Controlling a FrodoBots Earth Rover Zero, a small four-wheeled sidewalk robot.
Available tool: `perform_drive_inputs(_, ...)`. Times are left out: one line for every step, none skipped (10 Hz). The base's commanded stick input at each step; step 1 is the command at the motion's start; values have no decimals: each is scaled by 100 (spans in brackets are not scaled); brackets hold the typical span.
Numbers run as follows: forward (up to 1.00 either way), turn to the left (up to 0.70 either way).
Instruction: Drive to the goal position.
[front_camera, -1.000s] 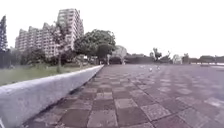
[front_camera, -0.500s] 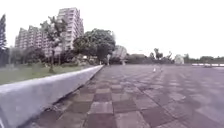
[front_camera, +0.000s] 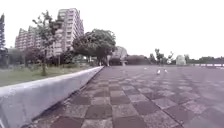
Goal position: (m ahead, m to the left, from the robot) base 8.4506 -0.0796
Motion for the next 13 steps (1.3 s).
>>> perform_drive_inputs(100, 0)
perform_drive_inputs(100, 0)
perform_drive_inputs(100, 0)
perform_drive_inputs(100, 0)
perform_drive_inputs(100, 0)
perform_drive_inputs(100, 0)
perform_drive_inputs(100, 0)
perform_drive_inputs(100, 0)
perform_drive_inputs(100, 0)
perform_drive_inputs(100, 0)
perform_drive_inputs(100, 0)
perform_drive_inputs(100, 0)
perform_drive_inputs(100, 0)
